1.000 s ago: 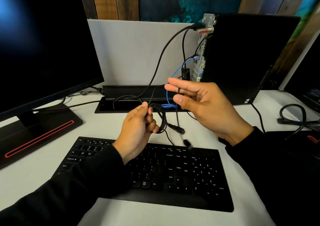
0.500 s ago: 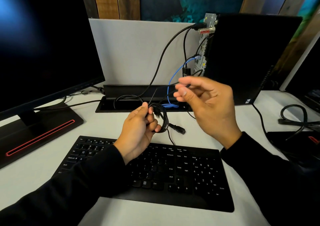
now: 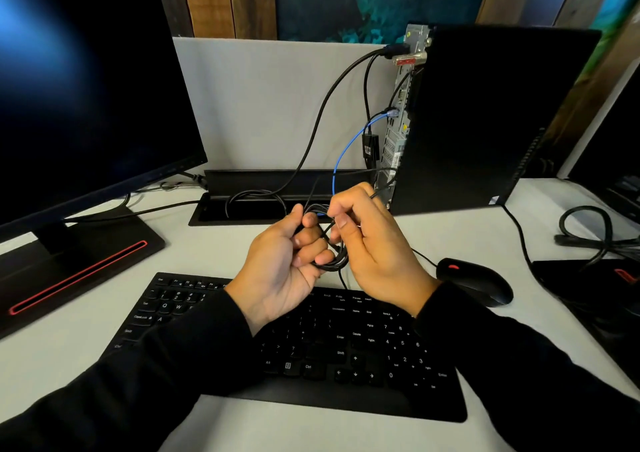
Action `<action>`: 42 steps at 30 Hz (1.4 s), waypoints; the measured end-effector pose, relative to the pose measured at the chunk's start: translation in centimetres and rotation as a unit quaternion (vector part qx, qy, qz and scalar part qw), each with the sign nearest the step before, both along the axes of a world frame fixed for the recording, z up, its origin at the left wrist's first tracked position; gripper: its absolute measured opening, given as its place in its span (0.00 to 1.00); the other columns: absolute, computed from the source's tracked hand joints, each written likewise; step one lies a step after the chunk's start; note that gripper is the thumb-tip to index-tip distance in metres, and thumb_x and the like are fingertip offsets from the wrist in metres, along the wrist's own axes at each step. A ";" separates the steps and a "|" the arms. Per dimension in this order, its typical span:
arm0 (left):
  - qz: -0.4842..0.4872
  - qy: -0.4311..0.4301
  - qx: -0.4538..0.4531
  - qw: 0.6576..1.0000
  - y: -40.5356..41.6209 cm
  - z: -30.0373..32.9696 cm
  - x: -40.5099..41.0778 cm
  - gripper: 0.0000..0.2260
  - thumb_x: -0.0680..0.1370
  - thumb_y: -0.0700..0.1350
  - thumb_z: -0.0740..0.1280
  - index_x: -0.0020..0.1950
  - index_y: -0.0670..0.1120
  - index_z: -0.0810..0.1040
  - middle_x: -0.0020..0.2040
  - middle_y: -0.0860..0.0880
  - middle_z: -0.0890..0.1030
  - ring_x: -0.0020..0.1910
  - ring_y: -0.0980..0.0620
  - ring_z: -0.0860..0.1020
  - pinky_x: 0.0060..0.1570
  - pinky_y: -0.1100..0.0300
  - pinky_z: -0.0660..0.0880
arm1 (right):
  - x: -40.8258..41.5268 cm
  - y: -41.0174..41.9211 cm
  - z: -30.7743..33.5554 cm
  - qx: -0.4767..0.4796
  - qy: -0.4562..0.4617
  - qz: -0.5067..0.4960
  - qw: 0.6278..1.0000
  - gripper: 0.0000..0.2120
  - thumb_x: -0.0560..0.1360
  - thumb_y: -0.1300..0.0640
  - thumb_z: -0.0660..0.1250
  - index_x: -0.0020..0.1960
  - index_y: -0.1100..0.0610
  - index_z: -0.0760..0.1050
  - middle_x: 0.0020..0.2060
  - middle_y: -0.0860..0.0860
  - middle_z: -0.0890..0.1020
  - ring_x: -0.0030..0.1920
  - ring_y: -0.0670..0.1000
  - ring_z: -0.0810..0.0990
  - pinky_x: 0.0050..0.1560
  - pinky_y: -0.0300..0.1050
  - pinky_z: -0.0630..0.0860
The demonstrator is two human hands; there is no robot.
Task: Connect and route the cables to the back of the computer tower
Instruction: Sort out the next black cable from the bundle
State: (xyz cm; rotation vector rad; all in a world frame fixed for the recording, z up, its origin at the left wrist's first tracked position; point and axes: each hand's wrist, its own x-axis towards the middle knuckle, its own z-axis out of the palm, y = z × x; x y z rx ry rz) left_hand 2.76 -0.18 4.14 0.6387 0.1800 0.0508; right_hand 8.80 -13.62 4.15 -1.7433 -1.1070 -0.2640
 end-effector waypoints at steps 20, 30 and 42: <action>-0.068 -0.038 0.035 0.996 1.0 -0.2 -0.1 0.15 0.81 0.52 0.58 0.39 0.46 0.69 0.29 0.50 0.67 0.24 0.55 0.50 0.23 0.64 0.58 | 0.0 0.4 -0.7 -0.064 0.227 0.069 0.969 0.10 0.83 0.44 0.62 0.55 0.45 0.79 0.48 0.42 0.84 0.53 0.45 0.83 0.62 0.51 0.78; 0.042 -0.020 0.044 0.998 3.2 0.2 0.8 0.17 0.86 0.53 0.54 0.40 0.47 0.69 0.29 0.52 0.62 0.22 0.56 0.58 0.25 0.64 0.61 | 7.0 -4.9 -0.9 -0.119 0.036 -0.163 0.979 0.05 0.80 0.55 0.70 0.47 0.50 0.83 0.37 0.42 0.75 0.40 0.45 0.73 0.42 0.39 0.69; 0.140 0.035 0.110 0.983 4.1 0.3 1.5 0.18 0.87 0.52 0.56 0.40 0.46 0.71 0.29 0.52 0.63 0.23 0.55 0.59 0.23 0.62 0.64 | 6.5 -6.4 1.6 -0.559 0.053 -0.336 0.756 0.08 0.78 0.55 0.67 0.45 0.53 0.68 0.47 0.51 0.71 0.45 0.55 0.75 0.46 0.49 0.72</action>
